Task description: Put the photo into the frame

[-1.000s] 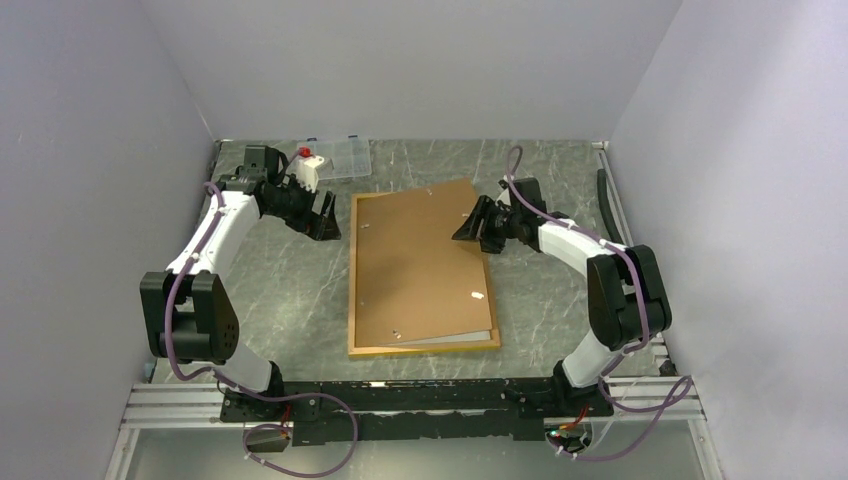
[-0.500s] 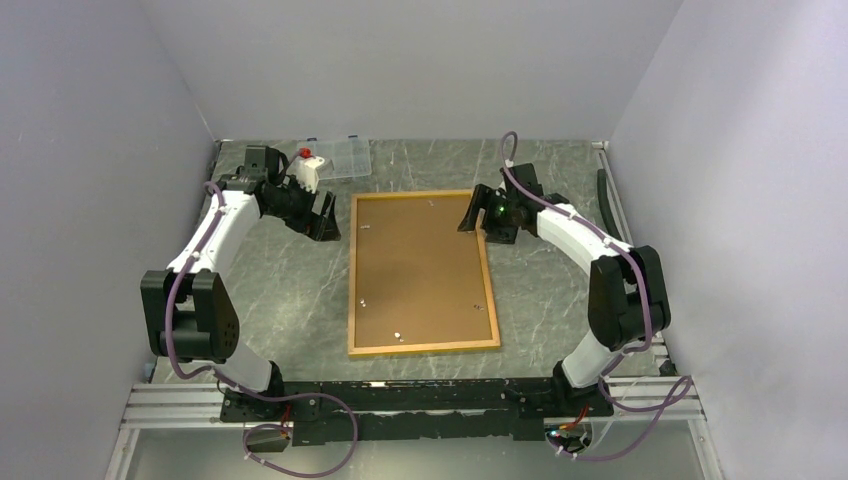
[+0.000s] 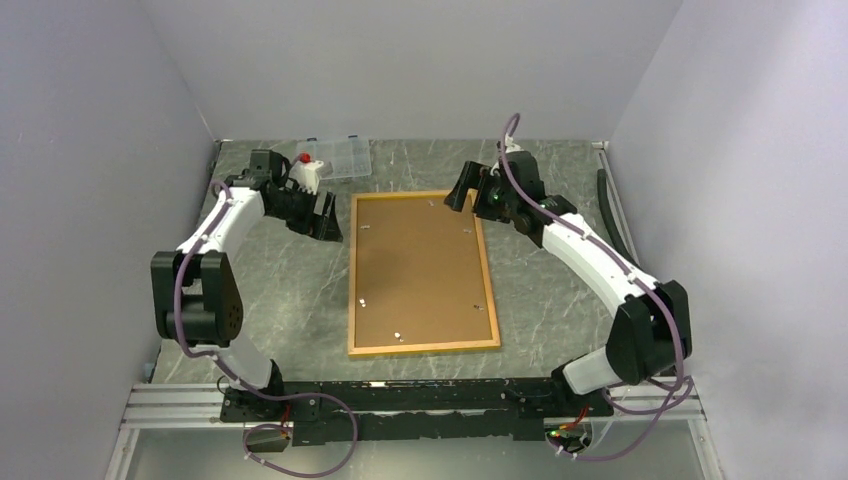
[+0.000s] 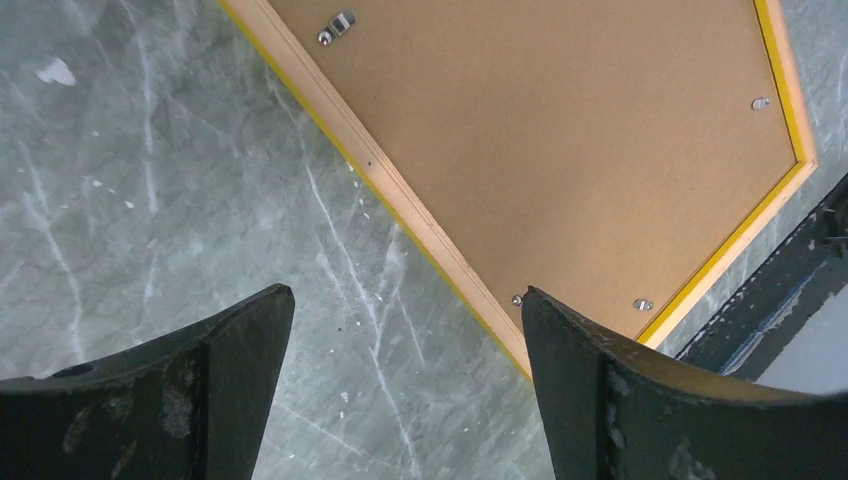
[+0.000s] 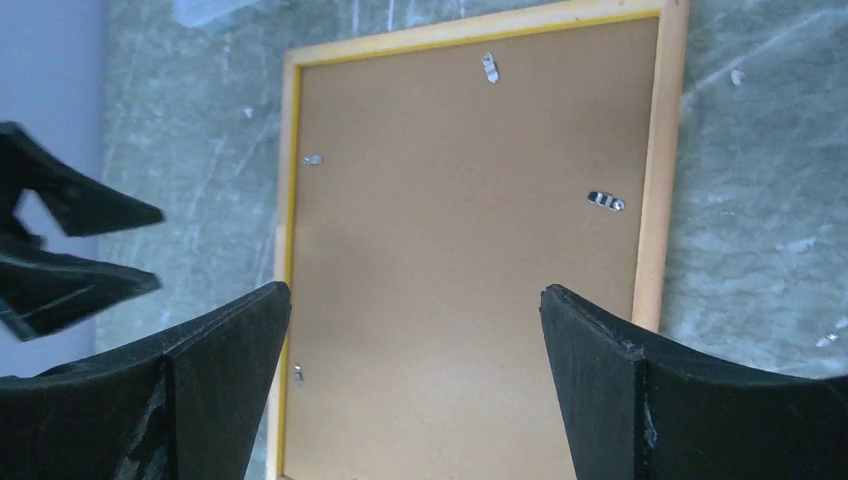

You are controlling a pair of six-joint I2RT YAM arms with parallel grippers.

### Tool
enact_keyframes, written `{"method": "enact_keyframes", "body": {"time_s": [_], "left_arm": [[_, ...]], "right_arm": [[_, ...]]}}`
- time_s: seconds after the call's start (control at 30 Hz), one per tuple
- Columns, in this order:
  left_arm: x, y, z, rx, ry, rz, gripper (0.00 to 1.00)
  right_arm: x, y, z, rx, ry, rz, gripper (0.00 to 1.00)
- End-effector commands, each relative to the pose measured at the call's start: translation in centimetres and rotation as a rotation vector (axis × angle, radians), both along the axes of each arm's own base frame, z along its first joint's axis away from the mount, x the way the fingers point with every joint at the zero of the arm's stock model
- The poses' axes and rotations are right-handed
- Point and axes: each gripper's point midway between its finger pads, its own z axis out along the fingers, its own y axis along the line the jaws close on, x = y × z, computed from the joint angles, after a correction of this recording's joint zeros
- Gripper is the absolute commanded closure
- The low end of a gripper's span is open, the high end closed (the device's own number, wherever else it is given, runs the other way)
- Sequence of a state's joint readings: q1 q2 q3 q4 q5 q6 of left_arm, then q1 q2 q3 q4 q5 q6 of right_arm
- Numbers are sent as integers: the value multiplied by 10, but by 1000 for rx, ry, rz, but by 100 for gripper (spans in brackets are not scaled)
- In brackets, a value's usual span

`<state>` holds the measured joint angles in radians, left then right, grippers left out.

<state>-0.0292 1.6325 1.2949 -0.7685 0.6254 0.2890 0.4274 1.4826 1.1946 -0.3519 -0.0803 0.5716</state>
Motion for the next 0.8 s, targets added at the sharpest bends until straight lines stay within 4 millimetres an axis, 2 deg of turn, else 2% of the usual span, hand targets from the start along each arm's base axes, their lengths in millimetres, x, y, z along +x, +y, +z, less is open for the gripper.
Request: {"method": "enact_keyframes", "body": {"time_s": [0.0, 0.1, 0.2, 0.3, 0.37, 0.43, 0.57, 0.77], "left_arm": [[-7, -13, -21, -105, 113, 21, 13], [-13, -18, -41, -140, 206, 31, 22], [-6, -18, -58, -149, 253, 54, 35], [5, -21, -65, -204, 283, 70, 43], [13, -24, -71, -226, 301, 82, 44], [21, -26, -79, -244, 322, 92, 45], [32, -30, -90, -282, 356, 96, 51], [38, -37, -95, -341, 374, 76, 61]], "right_arm": [[-7, 39, 11, 145, -45, 88, 3], [-24, 81, -7, 103, -26, 171, 6], [-24, 107, -25, 109, 1, 216, 11], [-16, 130, -28, 164, 8, 250, 15], [-11, 145, -33, 175, 17, 274, 16], [-5, 159, -46, 169, 37, 297, 17], [14, 180, -62, 171, 57, 328, 21], [39, 206, -84, 163, 81, 369, 28]]}}
